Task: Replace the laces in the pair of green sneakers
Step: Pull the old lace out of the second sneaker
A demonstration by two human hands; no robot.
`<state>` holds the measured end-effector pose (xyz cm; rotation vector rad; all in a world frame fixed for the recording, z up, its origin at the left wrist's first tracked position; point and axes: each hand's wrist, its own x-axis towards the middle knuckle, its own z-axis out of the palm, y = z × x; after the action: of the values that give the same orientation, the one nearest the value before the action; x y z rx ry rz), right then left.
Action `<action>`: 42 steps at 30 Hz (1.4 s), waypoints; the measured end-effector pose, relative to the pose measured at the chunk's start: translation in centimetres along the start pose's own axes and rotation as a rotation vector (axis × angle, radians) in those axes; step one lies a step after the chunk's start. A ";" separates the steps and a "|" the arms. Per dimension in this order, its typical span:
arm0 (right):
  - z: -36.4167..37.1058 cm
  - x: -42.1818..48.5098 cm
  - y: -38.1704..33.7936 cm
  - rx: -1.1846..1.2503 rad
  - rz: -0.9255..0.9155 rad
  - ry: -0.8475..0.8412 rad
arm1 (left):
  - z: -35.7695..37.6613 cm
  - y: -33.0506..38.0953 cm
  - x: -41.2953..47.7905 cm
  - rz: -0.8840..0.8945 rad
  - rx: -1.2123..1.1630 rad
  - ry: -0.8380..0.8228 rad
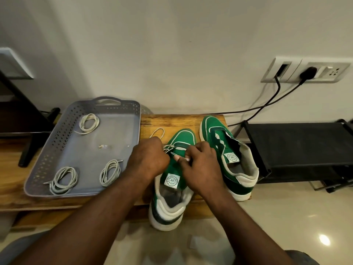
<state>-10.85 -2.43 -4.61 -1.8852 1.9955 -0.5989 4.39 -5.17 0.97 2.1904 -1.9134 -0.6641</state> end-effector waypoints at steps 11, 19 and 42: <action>-0.8 0.3 -0.5 0.125 0.105 -0.125 | 0.1 -0.4 0.6 0.176 0.018 -0.145; -0.4 0.4 -0.6 0.233 0.105 -0.079 | 0.3 -0.3 0.4 0.139 -0.009 -0.122; -2.7 0.3 -0.2 0.326 -0.146 -0.265 | -0.2 -1.6 1.2 0.090 0.038 -0.178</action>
<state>-12.12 -2.51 -2.16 -1.8098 1.5052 -0.6313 6.03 -6.10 0.23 2.1165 -2.1124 -0.8389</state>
